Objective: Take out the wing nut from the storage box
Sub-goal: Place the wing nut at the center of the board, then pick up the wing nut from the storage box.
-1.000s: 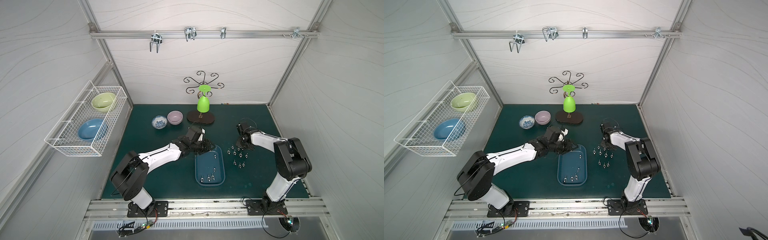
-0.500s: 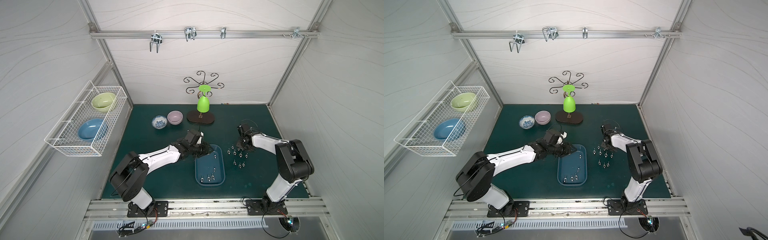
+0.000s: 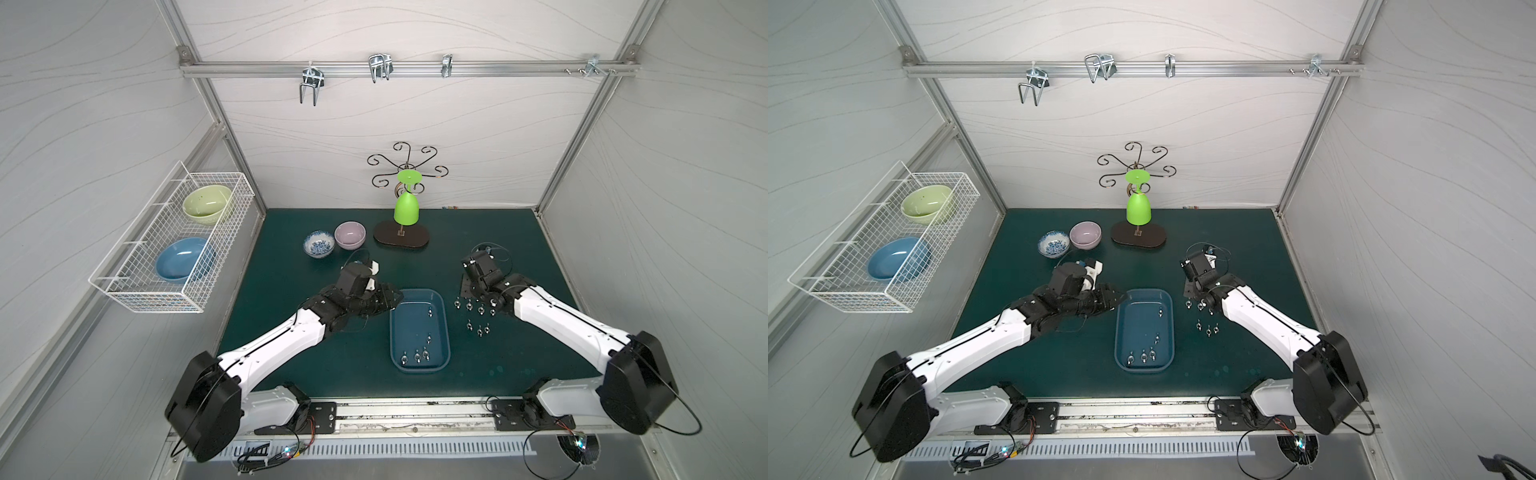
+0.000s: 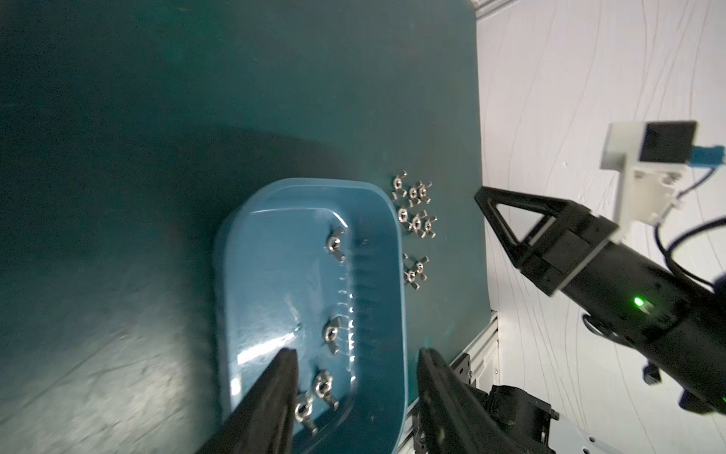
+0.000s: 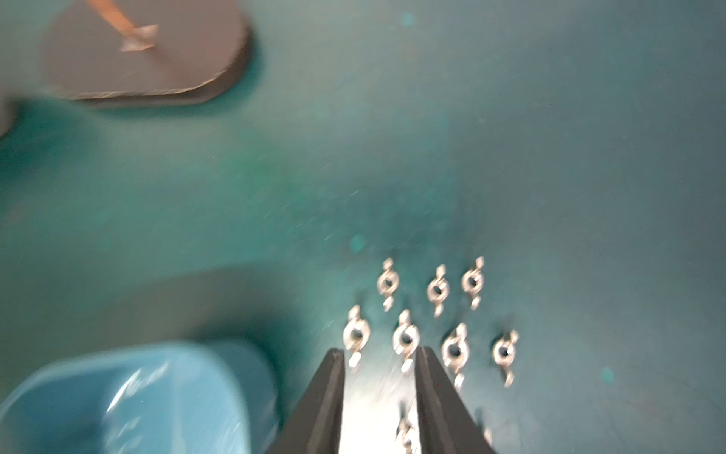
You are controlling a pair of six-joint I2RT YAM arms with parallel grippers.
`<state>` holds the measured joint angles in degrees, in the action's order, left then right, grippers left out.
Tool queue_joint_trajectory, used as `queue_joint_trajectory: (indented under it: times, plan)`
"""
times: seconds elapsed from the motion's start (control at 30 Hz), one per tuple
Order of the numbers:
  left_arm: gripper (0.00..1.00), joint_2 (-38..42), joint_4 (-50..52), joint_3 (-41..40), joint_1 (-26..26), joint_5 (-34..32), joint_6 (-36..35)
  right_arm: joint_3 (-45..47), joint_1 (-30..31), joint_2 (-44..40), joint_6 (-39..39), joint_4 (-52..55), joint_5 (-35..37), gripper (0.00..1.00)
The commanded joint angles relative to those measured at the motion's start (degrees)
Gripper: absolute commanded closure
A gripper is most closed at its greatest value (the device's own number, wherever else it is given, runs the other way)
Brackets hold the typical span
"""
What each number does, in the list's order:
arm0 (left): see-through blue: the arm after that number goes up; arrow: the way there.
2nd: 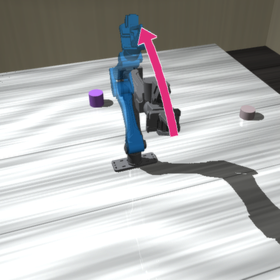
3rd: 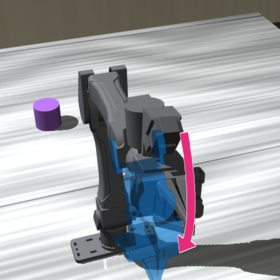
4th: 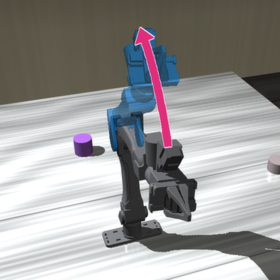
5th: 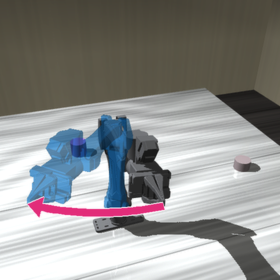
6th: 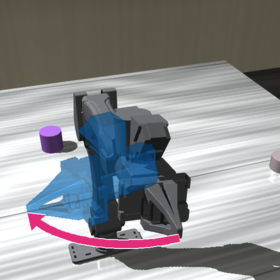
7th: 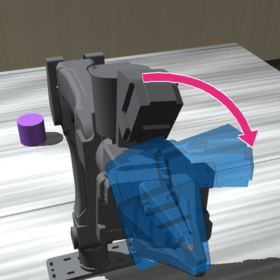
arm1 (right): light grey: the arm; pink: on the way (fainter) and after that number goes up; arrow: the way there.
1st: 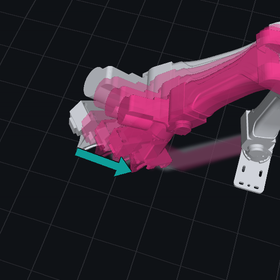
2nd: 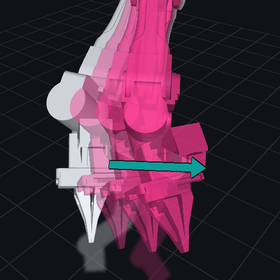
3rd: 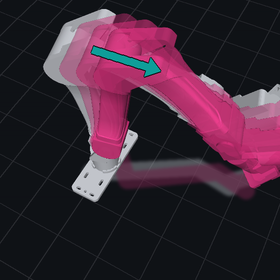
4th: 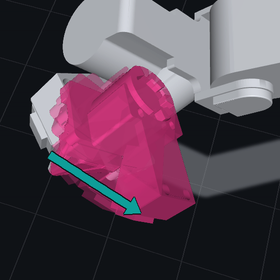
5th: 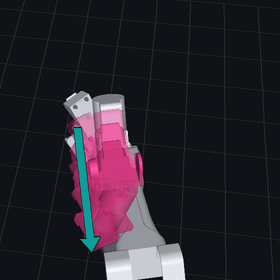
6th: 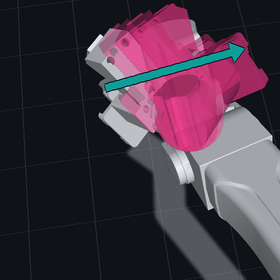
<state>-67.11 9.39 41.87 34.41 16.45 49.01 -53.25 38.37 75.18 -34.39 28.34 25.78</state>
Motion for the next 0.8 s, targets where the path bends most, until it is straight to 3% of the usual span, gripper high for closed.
queue_joint_trajectory:
  times: [0.0,0.17,0.37,0.57,0.77]
  plan:
    - [0.46,5.78,4.17,-3.38,-2.08,-2.81,-0.67,-0.2,7.17,-1.1,-0.1,4.4,2.71,0.65]
    - [0.45,11.21,6.89,-6.69,-4.37,-3.3,-0.87,-3.66,18.65,3.65,-5.02,7.5,5.66,0.65]
    - [0.45,9.99,7.05,-7.76,-5.28,-1.32,-1.45,-6.29,26.95,9.42,-10.22,8.49,4.88,0.65]
    - [0.45,7.93,6.7,-8.62,-5.59,0.69,-1.46,-8.5,31.82,14.54,-14.01,9.39,3.07,0.65]
    - [0.45,8.23,7.03,-9.35,-5.59,0.76,-2.07,-9.02,32.57,16.45,-17.5,10.69,2.61,0.65]
